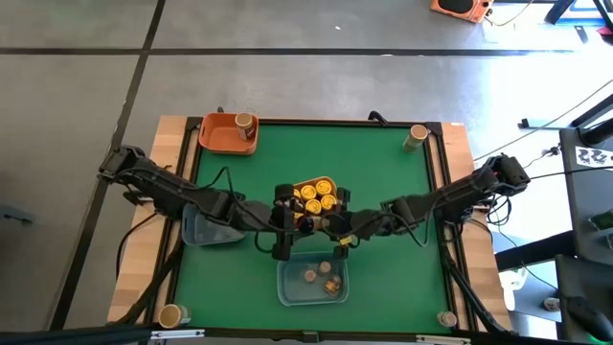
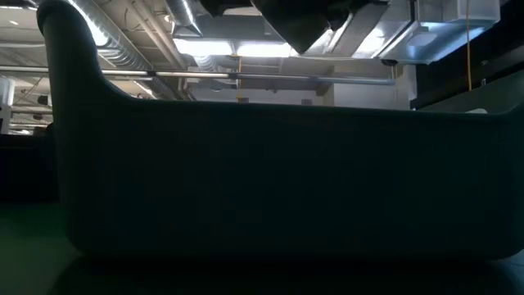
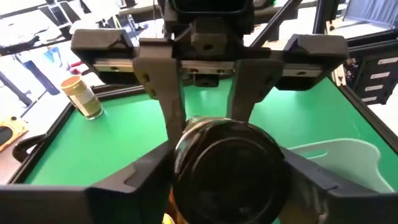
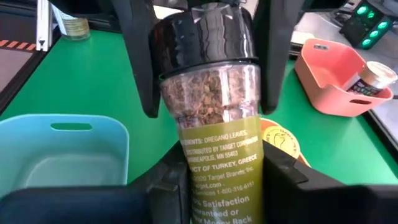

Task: Sort spices by type
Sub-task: Put the black seasoning bottle into the blue bin

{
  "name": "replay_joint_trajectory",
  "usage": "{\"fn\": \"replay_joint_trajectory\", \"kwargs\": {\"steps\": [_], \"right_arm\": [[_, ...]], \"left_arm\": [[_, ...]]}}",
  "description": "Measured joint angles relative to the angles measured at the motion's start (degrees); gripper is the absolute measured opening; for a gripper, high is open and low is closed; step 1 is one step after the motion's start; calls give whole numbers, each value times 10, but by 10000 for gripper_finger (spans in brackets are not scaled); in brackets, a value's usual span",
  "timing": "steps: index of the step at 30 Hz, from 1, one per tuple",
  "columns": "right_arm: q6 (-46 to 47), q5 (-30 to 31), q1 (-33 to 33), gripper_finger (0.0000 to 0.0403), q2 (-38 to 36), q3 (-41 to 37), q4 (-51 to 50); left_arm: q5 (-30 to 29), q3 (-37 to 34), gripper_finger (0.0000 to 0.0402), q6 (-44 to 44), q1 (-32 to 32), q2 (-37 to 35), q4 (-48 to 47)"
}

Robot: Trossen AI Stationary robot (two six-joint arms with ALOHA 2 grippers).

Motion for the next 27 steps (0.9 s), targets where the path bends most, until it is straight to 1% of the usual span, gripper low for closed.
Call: {"fn": "replay_joint_trajectory", "kwargs": {"steps": [1, 3, 8, 11, 14, 16, 19, 22, 27], "right_arm": [[-1, 1, 0, 128, 0, 0, 4], [-3, 6, 1, 158, 0, 0, 10], [-9, 5, 1, 258, 0, 3, 16], [-8, 4, 12, 308, -8, 27, -42], [8, 11, 33, 343, -15, 59, -95], [21, 17, 46, 357, -21, 68, -132], [32, 19, 60, 369, -20, 68, -166], [52, 28, 62, 369, -11, 69, -178], [60, 35, 61, 361, 21, 68, -186]], "left_arm": [[-2, 3, 217, 1, 0, 0, -4], [-3, 13, 201, 7, 0, 0, -20], [0, 28, 200, 1, 0, -1, -63], [-4, 47, 201, -4, -4, -6, -115], [-16, 82, 206, -34, -16, -24, -199], [-17, 106, 205, -72, -26, -37, -277], [-20, 132, 205, -150, -45, -49, -405], [-19, 155, 206, -253, -74, -64, -539], [-17, 161, 207, -443, -126, -85, -705]]}}
